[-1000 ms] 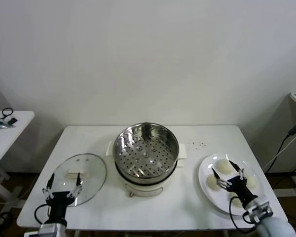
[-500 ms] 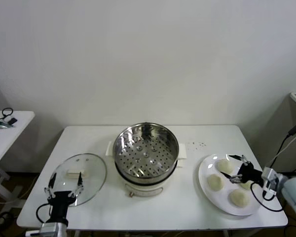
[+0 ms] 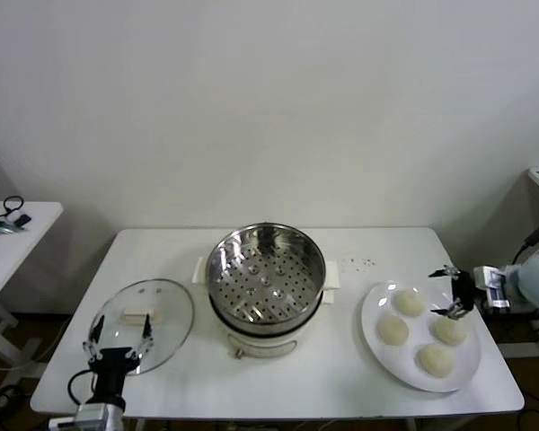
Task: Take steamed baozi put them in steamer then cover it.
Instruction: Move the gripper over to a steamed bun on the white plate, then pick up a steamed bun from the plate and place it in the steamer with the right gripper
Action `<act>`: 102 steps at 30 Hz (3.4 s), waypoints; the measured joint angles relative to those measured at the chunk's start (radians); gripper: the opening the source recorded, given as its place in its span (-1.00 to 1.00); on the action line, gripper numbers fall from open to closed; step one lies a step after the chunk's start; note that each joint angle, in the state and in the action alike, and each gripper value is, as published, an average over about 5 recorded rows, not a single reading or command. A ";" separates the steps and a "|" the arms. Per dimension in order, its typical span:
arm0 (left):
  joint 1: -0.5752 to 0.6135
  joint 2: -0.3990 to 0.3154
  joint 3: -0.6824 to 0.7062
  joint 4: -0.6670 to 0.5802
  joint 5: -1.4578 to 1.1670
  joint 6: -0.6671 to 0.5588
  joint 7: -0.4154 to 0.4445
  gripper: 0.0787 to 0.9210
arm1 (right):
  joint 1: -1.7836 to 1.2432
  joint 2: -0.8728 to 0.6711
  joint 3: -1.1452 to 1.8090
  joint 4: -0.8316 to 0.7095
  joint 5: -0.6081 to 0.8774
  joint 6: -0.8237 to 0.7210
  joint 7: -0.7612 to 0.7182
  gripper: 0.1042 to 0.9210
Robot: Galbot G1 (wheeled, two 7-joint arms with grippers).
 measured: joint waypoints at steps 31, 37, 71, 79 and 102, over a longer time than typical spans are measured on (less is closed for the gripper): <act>0.007 0.019 -0.018 0.038 -0.013 -0.011 -0.007 0.77 | 0.363 0.197 -0.547 -0.276 -0.048 -0.029 -0.046 0.76; 0.003 0.019 -0.015 0.046 -0.009 -0.011 -0.007 0.77 | 0.365 0.222 -0.552 -0.301 -0.053 -0.022 -0.047 0.76; 0.027 0.016 -0.027 0.050 -0.016 -0.015 -0.033 0.77 | 0.484 0.222 -0.613 -0.261 -0.032 0.065 -0.110 0.45; 0.037 0.016 -0.027 0.043 -0.020 -0.007 -0.038 0.77 | 0.668 0.272 -0.720 -0.188 -0.004 0.156 -0.139 0.45; 0.048 0.020 -0.026 0.034 -0.028 0.000 -0.034 0.77 | 0.956 0.629 -0.849 -0.073 -0.187 0.521 -0.141 0.47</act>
